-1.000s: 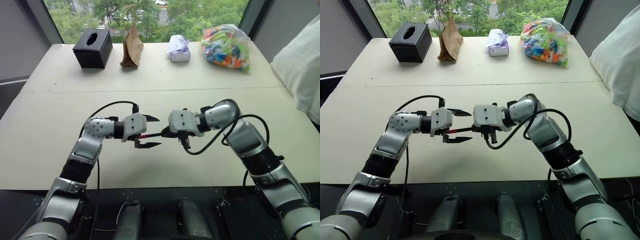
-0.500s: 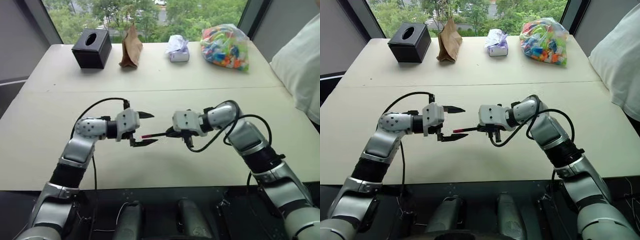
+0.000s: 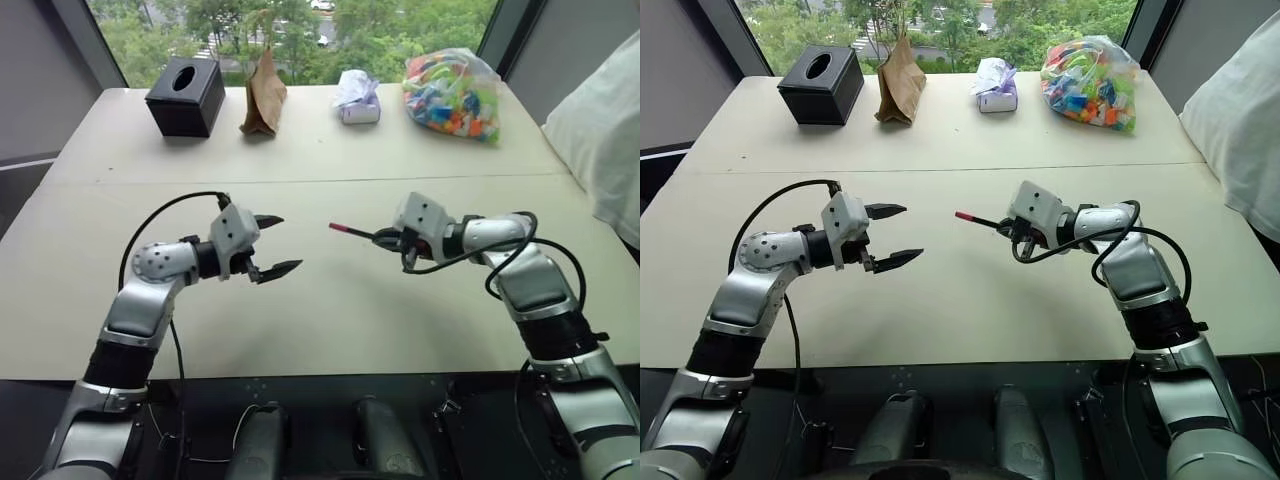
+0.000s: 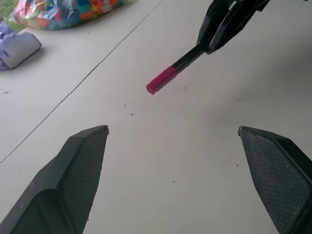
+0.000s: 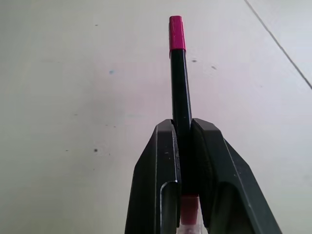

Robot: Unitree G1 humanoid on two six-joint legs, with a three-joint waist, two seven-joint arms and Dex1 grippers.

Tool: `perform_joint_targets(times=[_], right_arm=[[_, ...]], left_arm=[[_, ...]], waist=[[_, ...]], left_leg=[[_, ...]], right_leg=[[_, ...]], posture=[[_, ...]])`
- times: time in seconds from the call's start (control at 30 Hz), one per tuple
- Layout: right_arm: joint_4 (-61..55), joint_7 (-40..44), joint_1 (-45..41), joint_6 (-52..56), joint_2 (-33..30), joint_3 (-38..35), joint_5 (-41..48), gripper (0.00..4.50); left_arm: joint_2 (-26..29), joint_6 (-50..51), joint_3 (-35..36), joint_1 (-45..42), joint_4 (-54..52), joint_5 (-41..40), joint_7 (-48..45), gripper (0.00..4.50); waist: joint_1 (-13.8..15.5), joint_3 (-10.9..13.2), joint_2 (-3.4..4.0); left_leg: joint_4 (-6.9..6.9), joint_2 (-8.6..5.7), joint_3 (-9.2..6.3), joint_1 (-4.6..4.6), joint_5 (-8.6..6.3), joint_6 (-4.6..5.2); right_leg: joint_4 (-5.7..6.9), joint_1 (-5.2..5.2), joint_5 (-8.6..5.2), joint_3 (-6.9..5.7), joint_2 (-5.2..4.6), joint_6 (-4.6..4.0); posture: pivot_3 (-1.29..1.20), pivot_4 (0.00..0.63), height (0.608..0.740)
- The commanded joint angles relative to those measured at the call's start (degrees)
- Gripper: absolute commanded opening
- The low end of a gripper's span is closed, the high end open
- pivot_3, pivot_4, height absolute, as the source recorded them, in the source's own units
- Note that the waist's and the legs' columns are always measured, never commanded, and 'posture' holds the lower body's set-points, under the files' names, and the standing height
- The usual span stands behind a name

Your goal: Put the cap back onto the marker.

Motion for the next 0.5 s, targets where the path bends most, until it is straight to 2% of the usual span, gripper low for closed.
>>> perform_joint_targets(times=[0.03, 0.13, 0.23, 0.5], right_arm=[[-6.32, -7.8, 1.5, 6.85, -0.71, -8.02, 0.46, 0.0], [-11.28, -15.87, 4.44, 15.58, 0.63, -15.92, 0.29, 0.0], [-15.32, -20.53, 7.46, 20.72, 1.97, -20.23, 0.89, 0.0], [-19.79, -31.93, 16.99, 25.07, 5.38, -27.82, -0.54, 0.0]], left_arm=[[-0.56, 1.95, 2.26, 0.33, -2.36, -2.31, 2.13, 4.46], [-1.22, 5.61, 2.37, 0.4, -3.24, -4.73, 2.66, 4.46], [-1.63, 7.18, 2.0, 0.46, -3.92, -5.42, 3.42, 4.46], [-3.07, 10.22, 2.31, -0.78, -4.07, -6.48, 6.33, 4.46]], waist=[[0.06, 0.0, 0.0], [0.09, 0.0, 0.0], [0.12, 0.0, 0.0], [0.04, -0.01, 0.01]], left_leg=[[0.0, 0.0, 0.0, 0.0, 0.0, 0.0], [0.0, 0.0, -0.01, 0.0, 0.0, 0.0], [0.0, -0.01, -0.01, -0.01, 0.0, 0.0], [-0.02, -0.02, 0.07, 0.01, 0.0, 0.0]], right_leg=[[0.0, 0.0, 0.0, 0.0, 0.0, 0.0], [0.01, 0.0, 0.0, 0.01, -0.01, 0.0], [0.0, 0.02, 0.0, 0.0, -0.01, 0.0], [0.0, 0.02, 0.0, 0.02, 0.0, 0.0]], posture=[[0.0, 0.15, 0.74], [0.0, 0.15, 0.74], [0.0, 0.15, 0.74], [0.0, 0.15, 0.74]])
